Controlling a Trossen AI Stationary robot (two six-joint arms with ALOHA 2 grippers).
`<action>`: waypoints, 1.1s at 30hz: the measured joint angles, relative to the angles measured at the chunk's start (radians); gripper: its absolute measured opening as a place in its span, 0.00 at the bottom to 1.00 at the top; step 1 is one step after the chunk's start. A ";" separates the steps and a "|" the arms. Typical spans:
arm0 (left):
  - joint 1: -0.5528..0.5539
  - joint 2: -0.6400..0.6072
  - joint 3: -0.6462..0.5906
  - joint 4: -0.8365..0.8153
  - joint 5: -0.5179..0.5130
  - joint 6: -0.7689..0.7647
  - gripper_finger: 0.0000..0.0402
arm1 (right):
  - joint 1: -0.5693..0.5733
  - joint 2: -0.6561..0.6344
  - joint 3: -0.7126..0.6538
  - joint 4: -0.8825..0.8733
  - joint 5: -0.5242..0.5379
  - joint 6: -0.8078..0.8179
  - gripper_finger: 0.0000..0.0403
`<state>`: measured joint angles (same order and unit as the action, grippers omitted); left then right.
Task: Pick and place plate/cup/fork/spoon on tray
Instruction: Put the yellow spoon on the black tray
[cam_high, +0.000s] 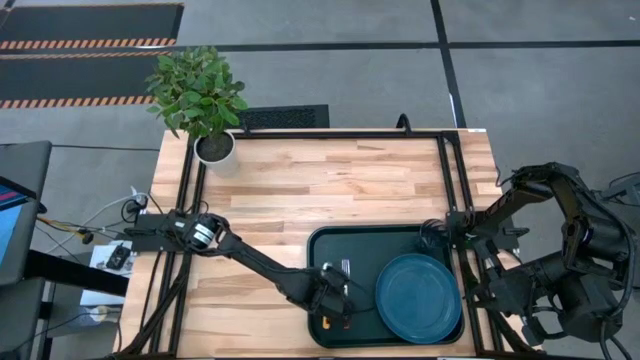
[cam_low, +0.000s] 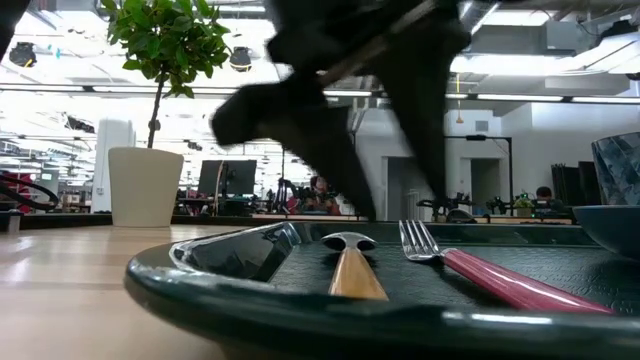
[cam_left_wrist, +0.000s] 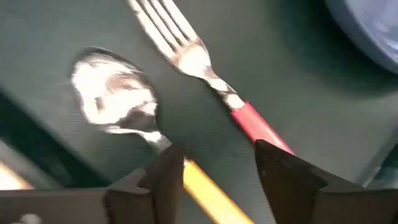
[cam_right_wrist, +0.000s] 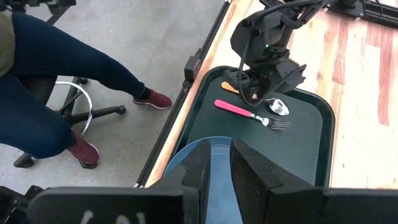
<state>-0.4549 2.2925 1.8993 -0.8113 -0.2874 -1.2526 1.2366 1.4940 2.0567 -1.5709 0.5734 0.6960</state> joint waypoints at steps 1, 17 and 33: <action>0.002 0.000 0.016 -0.040 -0.001 -0.004 0.47 | 0.000 0.000 0.000 0.000 0.000 0.000 0.22; 0.003 0.000 0.025 -0.157 -0.031 -0.214 0.65 | 0.000 -0.002 -0.065 0.001 0.002 -0.020 0.22; 0.007 0.060 0.025 -0.117 -0.054 -0.265 0.66 | 0.000 -0.002 -0.086 0.001 0.002 -0.023 0.22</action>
<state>-0.4475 2.3522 1.9247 -0.9283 -0.3411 -1.5173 1.2366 1.4921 1.9705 -1.5697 0.5751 0.6727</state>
